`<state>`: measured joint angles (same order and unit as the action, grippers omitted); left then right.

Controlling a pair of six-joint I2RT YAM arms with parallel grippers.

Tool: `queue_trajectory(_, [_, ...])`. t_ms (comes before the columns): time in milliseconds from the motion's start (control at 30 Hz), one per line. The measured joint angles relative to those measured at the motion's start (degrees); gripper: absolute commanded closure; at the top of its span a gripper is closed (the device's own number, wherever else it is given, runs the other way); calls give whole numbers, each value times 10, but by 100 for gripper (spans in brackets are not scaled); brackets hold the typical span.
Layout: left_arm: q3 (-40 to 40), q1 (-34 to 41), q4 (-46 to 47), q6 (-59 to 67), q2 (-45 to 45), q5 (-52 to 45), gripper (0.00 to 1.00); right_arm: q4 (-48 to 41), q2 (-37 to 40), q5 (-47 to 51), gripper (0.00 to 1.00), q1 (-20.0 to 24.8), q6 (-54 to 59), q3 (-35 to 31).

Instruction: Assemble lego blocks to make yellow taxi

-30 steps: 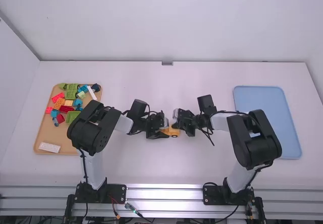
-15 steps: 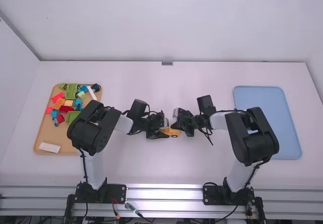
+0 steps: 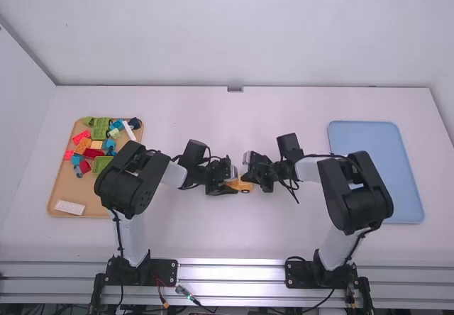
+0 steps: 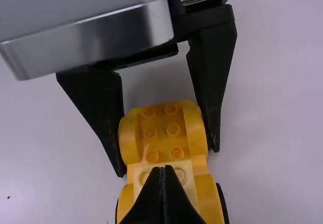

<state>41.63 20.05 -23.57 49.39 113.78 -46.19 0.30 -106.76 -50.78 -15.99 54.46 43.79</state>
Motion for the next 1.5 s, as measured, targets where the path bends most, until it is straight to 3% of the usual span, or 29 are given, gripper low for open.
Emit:
queue_trajectory(667, [0, 1, -2, 0, 0, 0, 56, -39, 5, 20, 100, -3, 5, 11])
queue_trajectory(1167, [0, -3, 2, -3, 0, 2, 57, -70, 23, 107, 100, -49, -12, 38])
queue_trajectory(1300, [0, -3, 1, -3, 0, 2, 57, -70, 21, 98, 100, -43, 5, 38])
queue_trajectory(1500, [0, -2, 0, -2, 0, 2, 57, -79, 16, 26, 100, 12, 89, 26])
